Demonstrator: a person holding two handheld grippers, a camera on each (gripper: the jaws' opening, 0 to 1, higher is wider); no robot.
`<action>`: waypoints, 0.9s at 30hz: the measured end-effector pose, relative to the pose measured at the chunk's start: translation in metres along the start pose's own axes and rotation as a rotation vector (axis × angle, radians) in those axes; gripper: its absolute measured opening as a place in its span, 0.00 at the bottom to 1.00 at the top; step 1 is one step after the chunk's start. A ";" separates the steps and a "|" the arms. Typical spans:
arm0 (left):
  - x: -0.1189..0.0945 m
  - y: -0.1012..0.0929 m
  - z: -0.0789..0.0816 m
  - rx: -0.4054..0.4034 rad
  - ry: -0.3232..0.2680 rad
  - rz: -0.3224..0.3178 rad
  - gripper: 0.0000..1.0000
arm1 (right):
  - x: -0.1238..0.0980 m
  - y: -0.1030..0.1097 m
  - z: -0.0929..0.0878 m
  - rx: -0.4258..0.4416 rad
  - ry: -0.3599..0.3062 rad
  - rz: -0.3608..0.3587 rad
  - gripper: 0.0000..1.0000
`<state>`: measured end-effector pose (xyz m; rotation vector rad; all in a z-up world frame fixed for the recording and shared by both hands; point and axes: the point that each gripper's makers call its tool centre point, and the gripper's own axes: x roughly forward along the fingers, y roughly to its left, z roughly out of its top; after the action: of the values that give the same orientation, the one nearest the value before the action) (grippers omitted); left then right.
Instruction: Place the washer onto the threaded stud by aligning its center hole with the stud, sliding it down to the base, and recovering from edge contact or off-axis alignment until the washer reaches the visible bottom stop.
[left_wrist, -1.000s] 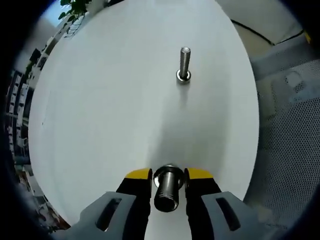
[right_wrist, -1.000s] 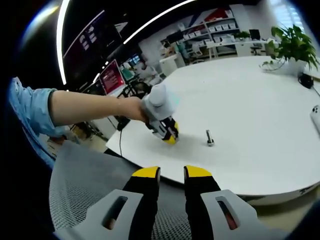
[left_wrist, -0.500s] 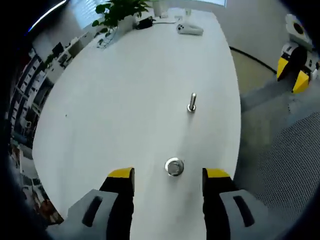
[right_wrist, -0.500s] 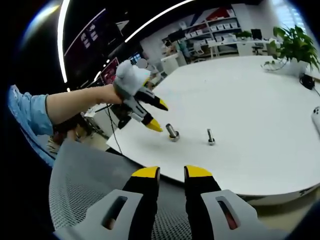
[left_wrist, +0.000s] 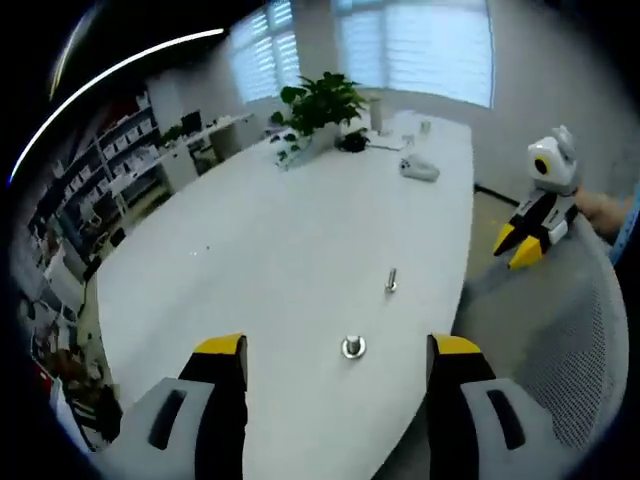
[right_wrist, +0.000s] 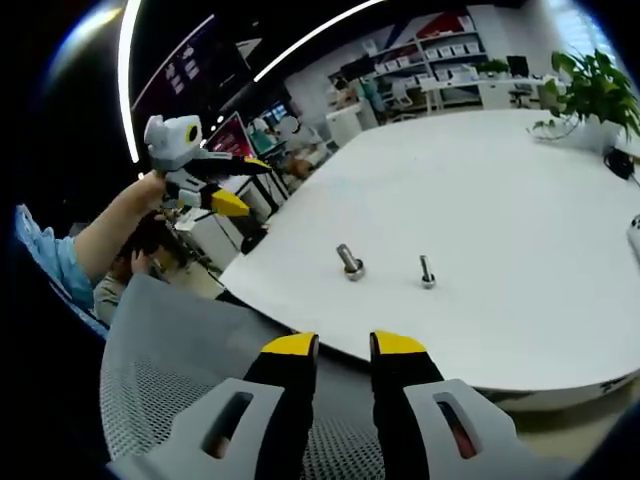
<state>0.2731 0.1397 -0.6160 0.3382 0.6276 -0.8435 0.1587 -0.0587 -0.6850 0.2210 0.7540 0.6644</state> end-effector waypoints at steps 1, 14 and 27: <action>-0.009 0.000 0.001 -0.045 -0.041 0.010 0.73 | 0.000 0.000 0.000 0.002 -0.002 -0.003 0.24; -0.090 0.005 -0.005 -0.331 -0.445 0.233 0.85 | -0.001 -0.006 -0.004 0.007 0.018 -0.037 0.36; -0.096 0.009 -0.048 -0.386 -0.502 0.417 0.99 | -0.006 -0.032 -0.010 0.013 0.056 -0.208 0.71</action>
<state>0.2142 0.2265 -0.5910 -0.0983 0.2243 -0.3672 0.1640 -0.0878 -0.7017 0.1340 0.8232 0.4698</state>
